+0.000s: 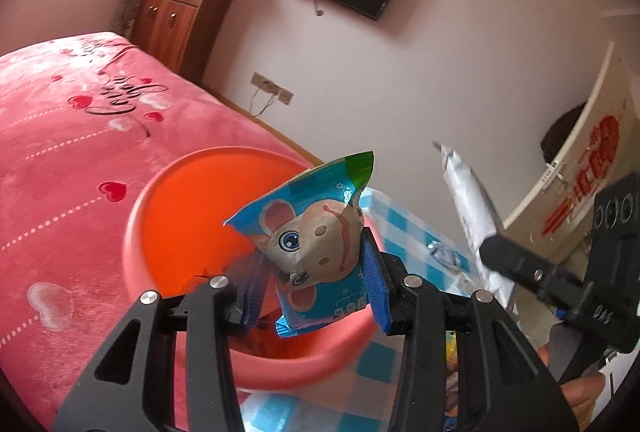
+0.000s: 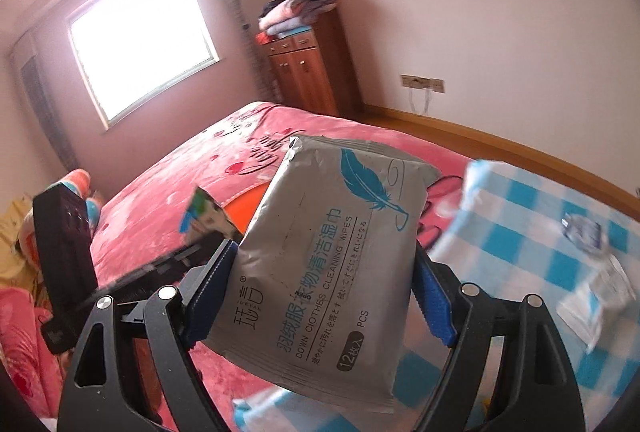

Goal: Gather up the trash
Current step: 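Carry both items over the orange bucket and open both tools to drop them, then move both tools back over the remaining trash on the table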

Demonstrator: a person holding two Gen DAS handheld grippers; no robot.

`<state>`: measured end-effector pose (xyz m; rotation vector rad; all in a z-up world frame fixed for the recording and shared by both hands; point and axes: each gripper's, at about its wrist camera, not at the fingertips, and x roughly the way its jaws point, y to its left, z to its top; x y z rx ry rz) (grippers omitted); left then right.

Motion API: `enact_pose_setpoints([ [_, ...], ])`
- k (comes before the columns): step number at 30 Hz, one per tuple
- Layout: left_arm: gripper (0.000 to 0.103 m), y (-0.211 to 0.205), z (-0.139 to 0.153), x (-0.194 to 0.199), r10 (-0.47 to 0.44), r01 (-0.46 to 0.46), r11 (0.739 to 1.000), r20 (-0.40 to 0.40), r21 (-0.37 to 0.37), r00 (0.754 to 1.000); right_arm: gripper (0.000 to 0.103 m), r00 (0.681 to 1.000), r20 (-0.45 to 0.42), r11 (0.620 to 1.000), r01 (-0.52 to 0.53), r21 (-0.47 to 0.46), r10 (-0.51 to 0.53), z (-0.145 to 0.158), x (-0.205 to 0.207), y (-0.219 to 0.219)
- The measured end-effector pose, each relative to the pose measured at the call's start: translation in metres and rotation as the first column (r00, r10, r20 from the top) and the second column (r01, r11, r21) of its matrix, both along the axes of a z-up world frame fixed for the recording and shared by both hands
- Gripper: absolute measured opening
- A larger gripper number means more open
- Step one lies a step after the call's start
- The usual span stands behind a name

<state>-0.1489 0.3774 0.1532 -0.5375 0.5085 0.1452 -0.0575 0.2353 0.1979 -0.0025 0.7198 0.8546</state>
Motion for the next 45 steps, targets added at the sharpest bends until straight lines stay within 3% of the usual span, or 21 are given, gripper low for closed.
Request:
enact_pose_setpoints([
  [7,0.045,0.019,-0.019,0.006,0.056,-0.056,0.998,-0.039,0.008,0.998,0.084,0.996,-0.037,0.997,-0.077,0.0,0.077,-0.007,0.013,0.054],
  [11,0.076,0.025,-0.024,0.004,0.099,-0.097,0.994,-0.039,0.043,0.994,0.092,0.996,-0.052,0.998,-0.066,0.025,0.067,-0.015,0.018,0.061],
  [15,0.088,0.024,-0.019,-0.001,0.142,-0.139,0.983,-0.016,0.122,0.99,0.093,0.995,-0.097,0.994,-0.03,0.102,0.04,-0.017,0.024,0.043],
  [23,0.096,0.017,-0.008,-0.013,0.16,-0.162,0.979,0.034,0.119,0.987,0.094,0.991,-0.06,0.984,0.123,0.126,-0.117,-0.015,0.021,-0.022],
  [45,0.099,-0.06,-0.003,-0.013,-0.007,0.001,0.989,0.036,0.15,0.999,0.095,0.938,0.045,0.937,0.338,0.09,-0.343,-0.053,-0.028,-0.144],
])
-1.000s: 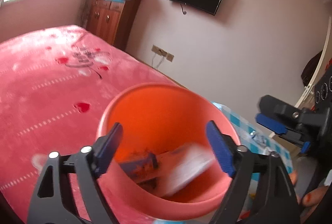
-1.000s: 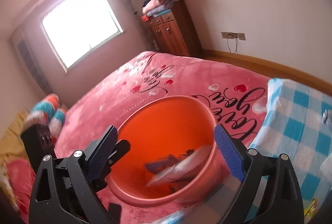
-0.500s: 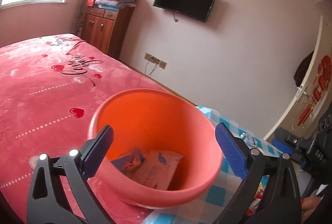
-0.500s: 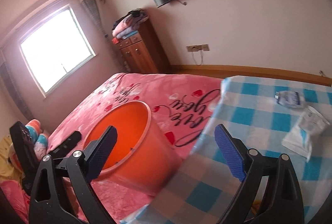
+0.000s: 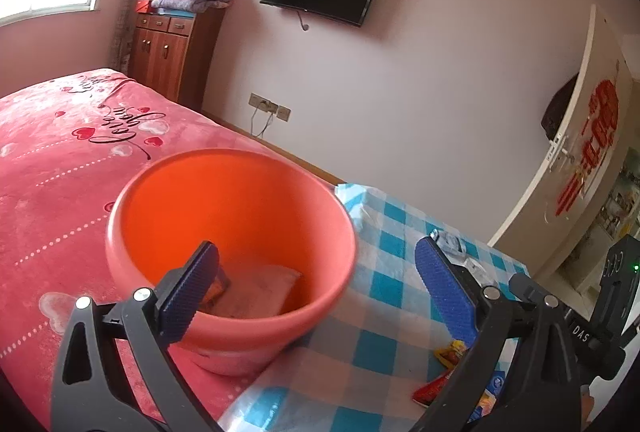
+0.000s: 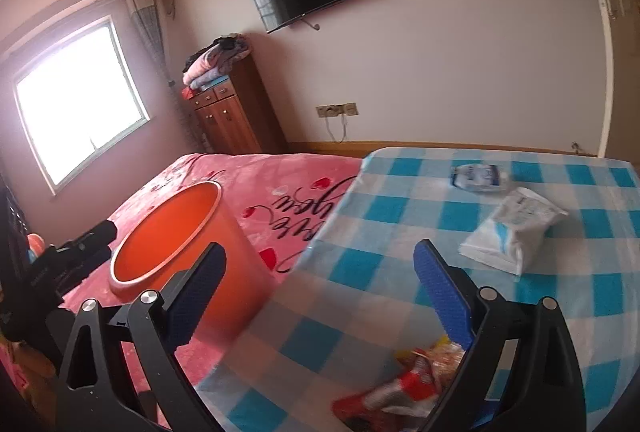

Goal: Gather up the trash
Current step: 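Move both tools back over the remaining trash on the table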

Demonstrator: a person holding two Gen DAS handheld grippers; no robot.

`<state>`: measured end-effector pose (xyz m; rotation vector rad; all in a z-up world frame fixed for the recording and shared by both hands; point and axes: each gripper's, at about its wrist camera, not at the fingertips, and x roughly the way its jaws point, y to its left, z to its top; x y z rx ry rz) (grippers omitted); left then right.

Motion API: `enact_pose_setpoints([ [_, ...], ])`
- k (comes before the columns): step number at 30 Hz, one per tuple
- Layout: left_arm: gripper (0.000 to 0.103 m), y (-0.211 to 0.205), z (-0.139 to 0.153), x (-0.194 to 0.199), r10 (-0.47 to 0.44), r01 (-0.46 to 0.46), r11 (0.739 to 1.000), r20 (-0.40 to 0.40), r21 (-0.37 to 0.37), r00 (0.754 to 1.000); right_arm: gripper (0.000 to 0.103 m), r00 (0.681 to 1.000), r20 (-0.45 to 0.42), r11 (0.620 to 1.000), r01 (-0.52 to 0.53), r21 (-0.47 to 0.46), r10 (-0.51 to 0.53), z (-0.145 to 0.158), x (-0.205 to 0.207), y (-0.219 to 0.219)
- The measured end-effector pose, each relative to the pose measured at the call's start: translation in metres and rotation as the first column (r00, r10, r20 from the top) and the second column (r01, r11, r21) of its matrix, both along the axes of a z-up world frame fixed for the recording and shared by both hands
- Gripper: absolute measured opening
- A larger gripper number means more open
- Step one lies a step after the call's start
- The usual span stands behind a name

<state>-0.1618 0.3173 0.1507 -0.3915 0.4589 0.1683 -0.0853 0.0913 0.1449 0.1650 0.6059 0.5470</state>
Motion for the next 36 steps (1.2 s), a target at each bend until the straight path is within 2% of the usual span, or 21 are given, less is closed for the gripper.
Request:
enact_pose_setpoints([
  [15,0.099,-0.068,-0.001,-0.001,-0.092,0.094,0.991,-0.019,0.096,0.996,0.096,0.994,0.029,0.994,0.109,0.015,-0.109,-0.02,-0.02,-0.068],
  [26,0.099,-0.11,-0.016,0.009,-0.162,0.176,0.976,-0.114,0.127,0.98,0.098,0.985,0.055,0.986,0.162,0.033,-0.163,-0.035,-0.021,-0.109],
  [31,0.099,-0.13,-0.022,0.02,-0.196,0.217,0.966,-0.148,0.143,0.969,0.098,0.987,0.013,0.985,0.161,0.064,-0.162,-0.048,-0.014,-0.128],
  [36,0.099,-0.151,-0.025,0.051,-0.237,0.26,0.958,-0.176,0.121,0.956,0.098,0.984,-0.062,0.978,0.172,0.118,-0.165,-0.064,-0.003,-0.152],
])
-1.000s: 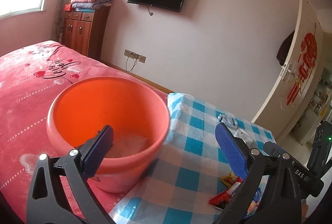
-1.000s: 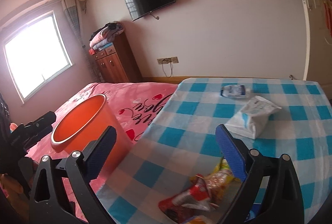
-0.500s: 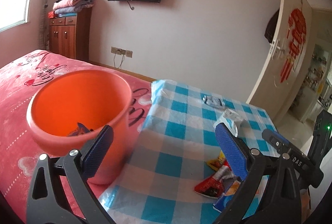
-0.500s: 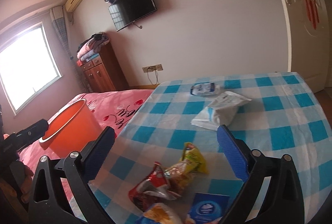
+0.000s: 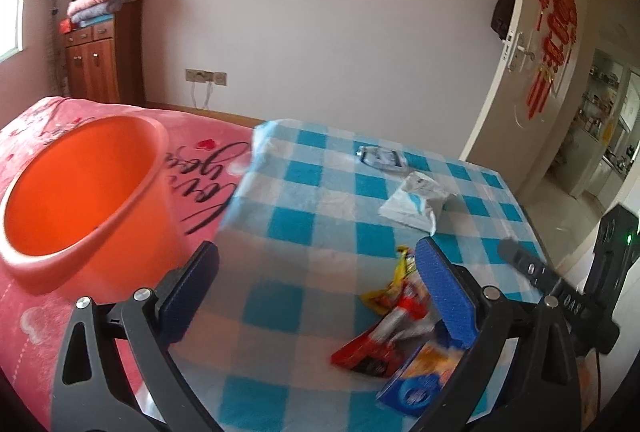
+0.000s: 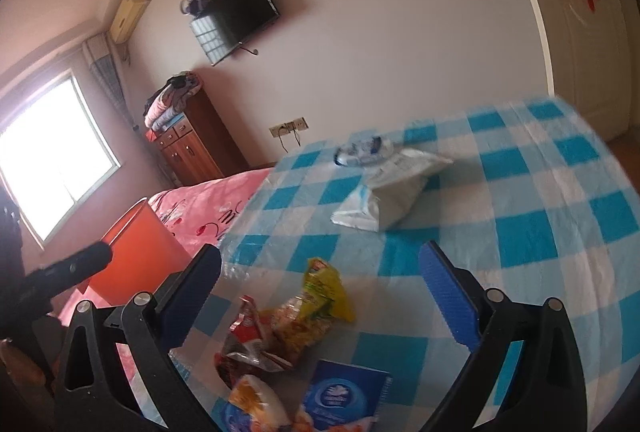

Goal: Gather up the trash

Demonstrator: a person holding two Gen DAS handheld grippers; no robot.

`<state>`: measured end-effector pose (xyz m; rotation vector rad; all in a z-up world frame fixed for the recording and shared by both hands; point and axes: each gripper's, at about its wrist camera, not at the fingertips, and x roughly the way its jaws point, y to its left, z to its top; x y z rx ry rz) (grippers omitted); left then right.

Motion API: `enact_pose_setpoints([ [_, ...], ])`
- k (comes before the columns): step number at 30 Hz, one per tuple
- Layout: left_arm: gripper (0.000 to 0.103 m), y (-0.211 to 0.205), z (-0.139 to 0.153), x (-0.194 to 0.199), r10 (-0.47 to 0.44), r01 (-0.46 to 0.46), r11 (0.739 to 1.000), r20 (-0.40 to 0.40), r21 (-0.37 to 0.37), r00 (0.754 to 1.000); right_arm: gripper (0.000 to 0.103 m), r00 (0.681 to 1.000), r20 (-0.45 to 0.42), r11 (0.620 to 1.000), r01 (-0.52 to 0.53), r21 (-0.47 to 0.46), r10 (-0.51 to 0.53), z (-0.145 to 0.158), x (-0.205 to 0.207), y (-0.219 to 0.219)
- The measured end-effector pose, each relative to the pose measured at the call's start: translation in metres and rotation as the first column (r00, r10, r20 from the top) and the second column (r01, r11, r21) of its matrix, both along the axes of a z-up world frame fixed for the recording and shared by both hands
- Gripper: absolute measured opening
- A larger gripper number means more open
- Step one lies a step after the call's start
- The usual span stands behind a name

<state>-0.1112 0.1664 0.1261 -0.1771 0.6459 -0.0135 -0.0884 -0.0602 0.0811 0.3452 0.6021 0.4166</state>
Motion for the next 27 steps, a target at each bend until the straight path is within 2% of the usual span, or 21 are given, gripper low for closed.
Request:
enact_pose_setpoints([
  [7,0.099,-0.043,-0.015,0.098,-0.079,0.075,0.996,-0.109,-0.043,0.991,0.098,0.997,-0.066,0.998,0.037,0.048,-0.034,-0.018,0.013,-0.035],
  [12,0.099,-0.076,-0.03,0.178,-0.148,0.135,0.988,-0.196,-0.075,0.969,0.098,0.993,-0.108,0.996,0.056,0.068,-0.048,-0.027,0.023,-0.056],
  [14,0.099,-0.089,-0.035,0.21,-0.153,0.144,0.988,-0.204,-0.06,0.967,0.098,0.99,-0.132,0.994,0.051,0.091,-0.039,-0.032,0.028,-0.064],
  [18,0.098,-0.11,-0.044,0.269,-0.128,0.135,0.991,-0.215,0.016,0.968,0.098,0.985,-0.171,0.991,0.023,0.133,0.0,-0.038,0.035,-0.069],
  [20,0.098,-0.117,-0.053,0.301,-0.085,0.1,0.994,-0.236,0.05,0.968,0.098,0.984,-0.179,0.991,0.009,0.131,0.015,-0.039,0.037,-0.069],
  [23,0.092,-0.119,-0.066,0.335,-0.045,0.063,0.996,-0.269,0.059,0.962,0.098,0.981,-0.19,0.994,-0.01,0.106,0.03,-0.04,0.039,-0.065],
  [25,0.087,-0.12,-0.079,0.357,-0.014,0.044,0.995,-0.318,0.085,0.948,0.098,0.978,-0.206,0.996,-0.014,0.083,0.031,-0.042,0.04,-0.063],
  [27,0.072,-0.115,-0.09,0.371,0.019,0.014,0.996,-0.356,0.091,0.934,0.098,0.977,-0.21,0.998,-0.02,0.065,0.033,-0.044,0.041,-0.062],
])
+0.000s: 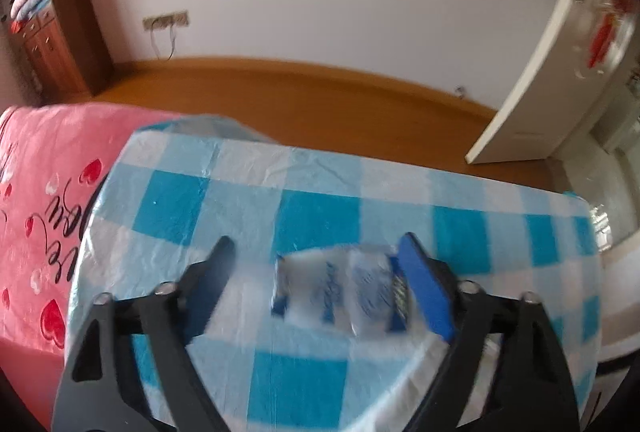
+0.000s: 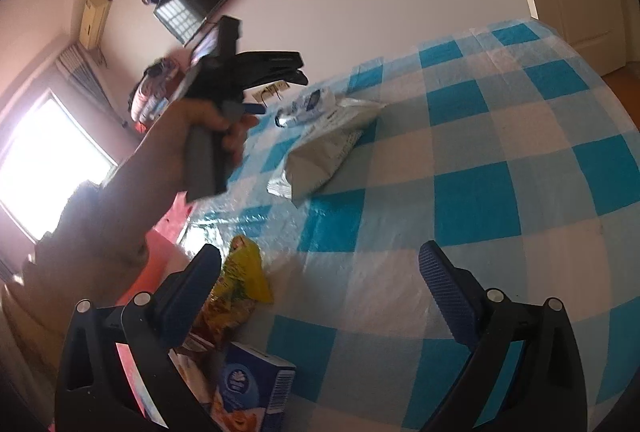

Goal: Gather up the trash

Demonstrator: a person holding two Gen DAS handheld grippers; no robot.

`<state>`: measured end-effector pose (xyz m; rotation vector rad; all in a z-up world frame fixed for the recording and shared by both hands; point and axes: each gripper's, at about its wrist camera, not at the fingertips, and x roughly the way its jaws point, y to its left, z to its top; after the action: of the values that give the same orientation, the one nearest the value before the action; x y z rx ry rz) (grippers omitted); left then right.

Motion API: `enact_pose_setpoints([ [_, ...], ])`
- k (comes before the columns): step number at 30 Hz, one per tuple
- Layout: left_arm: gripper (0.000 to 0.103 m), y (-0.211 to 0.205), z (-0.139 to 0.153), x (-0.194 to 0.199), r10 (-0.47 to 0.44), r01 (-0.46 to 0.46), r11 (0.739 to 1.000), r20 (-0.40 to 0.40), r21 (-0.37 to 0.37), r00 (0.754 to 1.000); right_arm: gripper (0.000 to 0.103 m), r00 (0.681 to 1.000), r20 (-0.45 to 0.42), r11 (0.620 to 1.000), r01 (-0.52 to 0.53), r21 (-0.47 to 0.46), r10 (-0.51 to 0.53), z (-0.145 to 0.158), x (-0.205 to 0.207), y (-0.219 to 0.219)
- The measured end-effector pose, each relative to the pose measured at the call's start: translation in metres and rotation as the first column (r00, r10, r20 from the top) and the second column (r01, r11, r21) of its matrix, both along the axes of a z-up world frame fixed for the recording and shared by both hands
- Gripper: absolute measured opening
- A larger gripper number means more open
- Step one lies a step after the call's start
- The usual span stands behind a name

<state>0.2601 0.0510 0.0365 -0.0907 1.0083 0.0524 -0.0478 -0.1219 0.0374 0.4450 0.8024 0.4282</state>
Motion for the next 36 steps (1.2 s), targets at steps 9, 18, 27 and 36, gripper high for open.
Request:
enact_pose_setpoints([
  [9,0.054,0.004,-0.019,-0.001,0.006,-0.004,0.998,-0.029,0.061,1.0,0.098,1.0,-0.012,1.0,0.015,0.006,-0.015,-0.004,0.003,-0.01],
  [18,0.051,-0.024,-0.016,-0.059,-0.166,0.169,0.984,-0.046,0.051,0.985,0.098,0.997,-0.002,0.997,0.071,0.003,-0.071,-0.002,0.001,-0.024],
  [27,0.05,-0.079,-0.013,-0.127,-0.37,0.374,0.926,-0.083,0.048,0.926,0.098,0.99,-0.015,0.99,0.142,-0.02,-0.142,-0.007,0.0,-0.042],
  [36,0.051,-0.077,0.009,-0.161,-0.397,0.397,0.918,-0.03,-0.017,0.917,0.098,0.987,-0.051,0.988,0.153,0.005,-0.152,-0.019,0.0,-0.052],
])
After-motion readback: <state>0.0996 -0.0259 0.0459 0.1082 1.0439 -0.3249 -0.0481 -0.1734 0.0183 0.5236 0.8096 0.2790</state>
